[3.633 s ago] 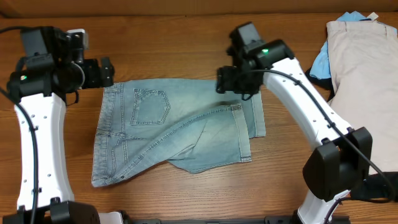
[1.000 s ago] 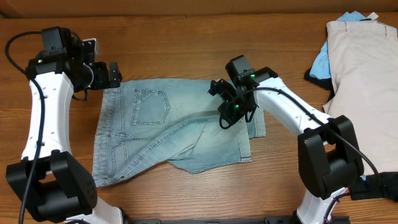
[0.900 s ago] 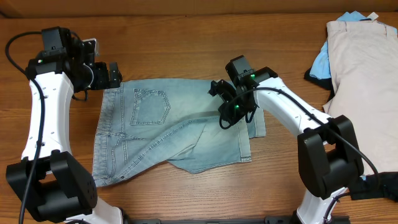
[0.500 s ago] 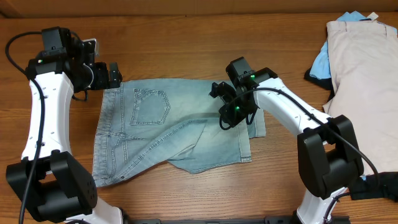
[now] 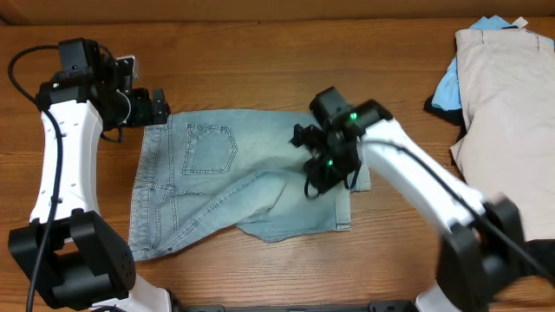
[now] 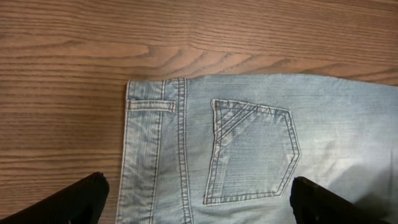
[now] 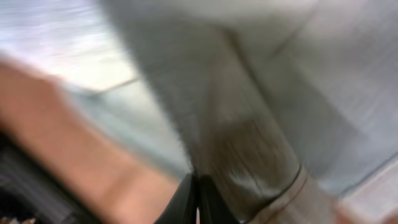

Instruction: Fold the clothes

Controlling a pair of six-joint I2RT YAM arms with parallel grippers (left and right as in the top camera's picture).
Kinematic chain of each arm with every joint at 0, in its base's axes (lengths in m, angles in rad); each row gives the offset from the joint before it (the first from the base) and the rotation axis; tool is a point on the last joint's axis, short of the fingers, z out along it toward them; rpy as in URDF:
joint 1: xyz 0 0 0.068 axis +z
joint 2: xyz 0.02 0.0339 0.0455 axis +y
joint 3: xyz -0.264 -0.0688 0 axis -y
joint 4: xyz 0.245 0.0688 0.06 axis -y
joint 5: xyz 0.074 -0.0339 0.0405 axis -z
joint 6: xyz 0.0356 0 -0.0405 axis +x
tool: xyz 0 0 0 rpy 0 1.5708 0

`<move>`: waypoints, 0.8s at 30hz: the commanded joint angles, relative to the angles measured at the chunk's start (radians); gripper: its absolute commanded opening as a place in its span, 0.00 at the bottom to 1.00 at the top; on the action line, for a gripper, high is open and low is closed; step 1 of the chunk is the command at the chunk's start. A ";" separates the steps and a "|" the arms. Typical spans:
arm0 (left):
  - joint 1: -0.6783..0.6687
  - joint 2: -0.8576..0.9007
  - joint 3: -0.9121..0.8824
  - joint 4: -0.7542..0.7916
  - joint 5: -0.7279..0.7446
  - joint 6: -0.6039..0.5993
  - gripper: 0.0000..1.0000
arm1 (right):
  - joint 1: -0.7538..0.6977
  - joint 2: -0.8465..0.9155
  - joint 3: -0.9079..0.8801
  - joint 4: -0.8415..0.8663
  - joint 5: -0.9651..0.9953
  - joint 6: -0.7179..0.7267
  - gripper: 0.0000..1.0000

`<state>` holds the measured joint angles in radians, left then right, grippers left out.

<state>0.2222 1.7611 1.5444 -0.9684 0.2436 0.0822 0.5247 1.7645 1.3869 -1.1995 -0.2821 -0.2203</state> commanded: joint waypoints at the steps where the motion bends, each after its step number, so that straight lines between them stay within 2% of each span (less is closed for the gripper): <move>1: 0.007 0.005 0.010 -0.001 0.008 0.016 0.96 | 0.119 -0.123 0.022 -0.074 -0.008 0.130 0.04; 8: 0.008 0.005 0.010 0.004 -0.014 0.039 0.97 | 0.345 -0.128 -0.016 -0.212 -0.008 0.354 0.04; 12: 0.008 0.005 0.010 0.000 -0.061 0.038 0.97 | 0.453 -0.135 -0.037 -0.269 -0.009 0.552 0.04; 18: 0.008 0.005 0.010 0.002 -0.063 0.039 0.98 | 0.530 -0.207 -0.037 -0.303 -0.027 0.775 0.04; 19: 0.008 0.005 0.010 0.002 -0.063 0.040 0.98 | 0.529 -0.231 -0.036 -0.300 -0.025 0.797 0.12; 21: 0.008 0.005 0.010 0.004 -0.063 0.046 0.98 | 0.492 -0.284 -0.027 -0.279 0.038 0.846 0.50; 24: 0.005 0.005 0.010 0.004 -0.059 0.046 0.98 | 0.384 -0.349 -0.011 -0.217 0.188 0.879 0.72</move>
<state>0.2230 1.7611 1.5444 -0.9653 0.1902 0.1081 1.0092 1.5055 1.3495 -1.4559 -0.2504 0.5495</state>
